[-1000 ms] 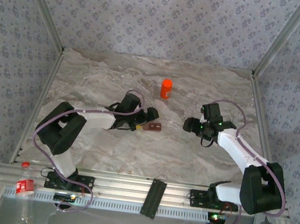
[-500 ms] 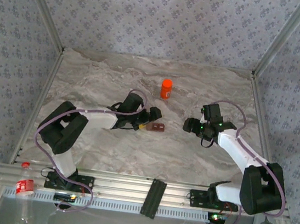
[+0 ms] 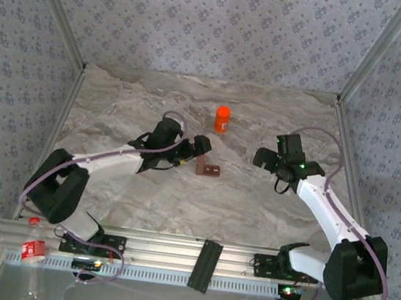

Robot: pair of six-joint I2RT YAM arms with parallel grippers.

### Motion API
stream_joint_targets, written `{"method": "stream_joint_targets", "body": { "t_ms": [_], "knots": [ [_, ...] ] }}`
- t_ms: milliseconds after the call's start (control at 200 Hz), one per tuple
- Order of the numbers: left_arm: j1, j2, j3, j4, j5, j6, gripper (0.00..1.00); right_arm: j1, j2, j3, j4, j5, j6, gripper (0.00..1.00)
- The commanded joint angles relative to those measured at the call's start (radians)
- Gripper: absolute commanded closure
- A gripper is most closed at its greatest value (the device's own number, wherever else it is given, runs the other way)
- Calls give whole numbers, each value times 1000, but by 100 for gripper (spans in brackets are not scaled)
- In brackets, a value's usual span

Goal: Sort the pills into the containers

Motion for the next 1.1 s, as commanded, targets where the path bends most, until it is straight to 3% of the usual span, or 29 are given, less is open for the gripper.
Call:
{"method": "stream_joint_targets", "body": {
  "t_ms": [0,145,290,465,600,834,1094],
  "knots": [
    [29,-84,-5,-69,-42,75,0,5,-37,51,-83,160,45,0],
    [83,-147,9,-96,-45,110,0,2,-117,20,-92,151,-38,0],
    [141,-176,36,-129,-37,150,0,15,-248,-78,66,239,-69,0],
    [230,-179,76,-185,-48,198,0,-10,-335,-82,93,109,-91,0],
    [306,-169,99,-222,-76,215,0,-8,-229,30,62,88,-121,0],
    [377,-160,161,-347,-156,239,0,1,-11,162,166,-124,-166,0],
    [391,-169,105,-290,-206,157,0,72,369,538,35,-165,-230,5]
  ]
}}
